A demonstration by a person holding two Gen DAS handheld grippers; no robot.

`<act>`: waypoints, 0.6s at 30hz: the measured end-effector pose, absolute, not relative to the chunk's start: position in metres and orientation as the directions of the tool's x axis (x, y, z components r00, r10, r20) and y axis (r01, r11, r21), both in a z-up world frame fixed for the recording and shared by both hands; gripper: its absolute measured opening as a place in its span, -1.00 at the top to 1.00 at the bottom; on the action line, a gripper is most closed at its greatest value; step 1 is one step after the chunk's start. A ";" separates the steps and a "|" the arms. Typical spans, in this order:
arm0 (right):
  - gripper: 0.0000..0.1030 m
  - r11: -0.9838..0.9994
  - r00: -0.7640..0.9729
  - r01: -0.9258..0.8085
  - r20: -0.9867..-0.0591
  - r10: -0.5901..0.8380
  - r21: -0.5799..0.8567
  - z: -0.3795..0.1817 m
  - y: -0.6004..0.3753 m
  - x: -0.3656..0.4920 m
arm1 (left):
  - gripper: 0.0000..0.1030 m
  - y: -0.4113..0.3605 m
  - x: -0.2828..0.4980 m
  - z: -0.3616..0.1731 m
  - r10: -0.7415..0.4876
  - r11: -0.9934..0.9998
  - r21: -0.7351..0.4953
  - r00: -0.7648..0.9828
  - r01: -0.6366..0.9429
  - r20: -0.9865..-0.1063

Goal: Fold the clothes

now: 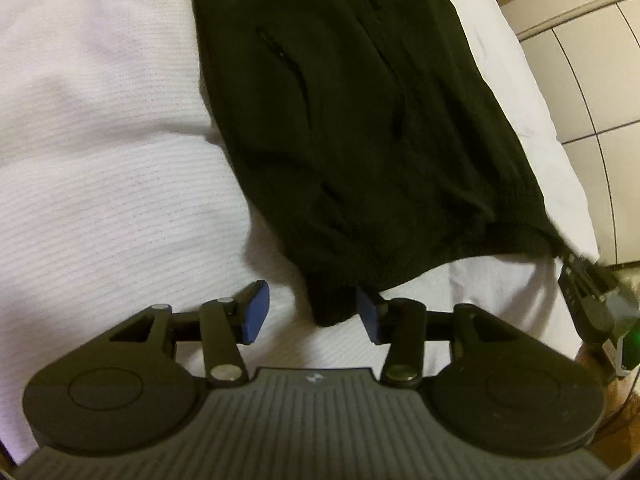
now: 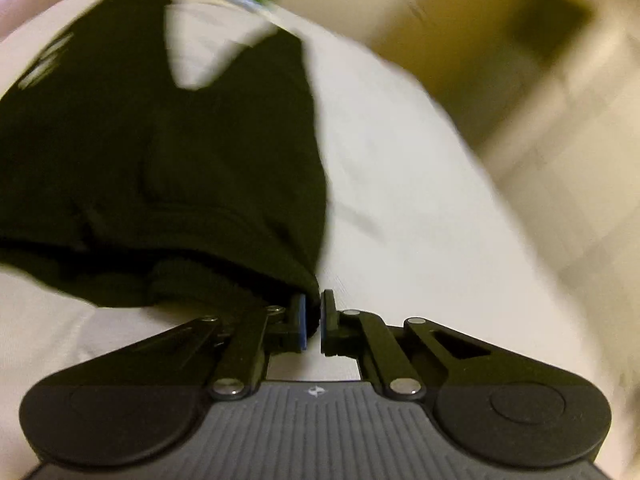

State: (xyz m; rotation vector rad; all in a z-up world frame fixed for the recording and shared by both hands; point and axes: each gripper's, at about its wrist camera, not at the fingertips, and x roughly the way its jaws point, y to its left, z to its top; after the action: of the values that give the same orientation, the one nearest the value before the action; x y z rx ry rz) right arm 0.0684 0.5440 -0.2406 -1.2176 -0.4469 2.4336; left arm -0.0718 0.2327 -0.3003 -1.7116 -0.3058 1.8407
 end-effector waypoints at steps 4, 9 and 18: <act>0.97 -0.872 -0.549 -0.167 -0.692 0.470 -0.460 -0.246 0.543 0.066 | 0.01 0.228 -0.075 -0.309 0.586 -0.793 -0.574 0.004 -0.204 -0.811; 0.63 -0.846 -0.547 -0.137 -0.673 0.498 -0.516 -0.255 0.537 0.062 | -0.30 0.228 -0.085 -0.323 0.635 -0.770 -0.634 0.000 -0.068 -0.772; 0.97 -0.816 -0.536 -0.050 -0.675 0.508 -0.575 -0.241 0.526 0.062 | 0.92 0.235 -0.080 -0.283 0.677 -0.721 -0.657 -0.018 -0.222 -0.736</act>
State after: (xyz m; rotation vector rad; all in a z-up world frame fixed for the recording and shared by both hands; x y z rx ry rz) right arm 0.0619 0.5257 -0.2408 -1.2875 -0.7213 2.3887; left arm -0.0800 0.2350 -0.2830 -1.6265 -0.4803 1.8067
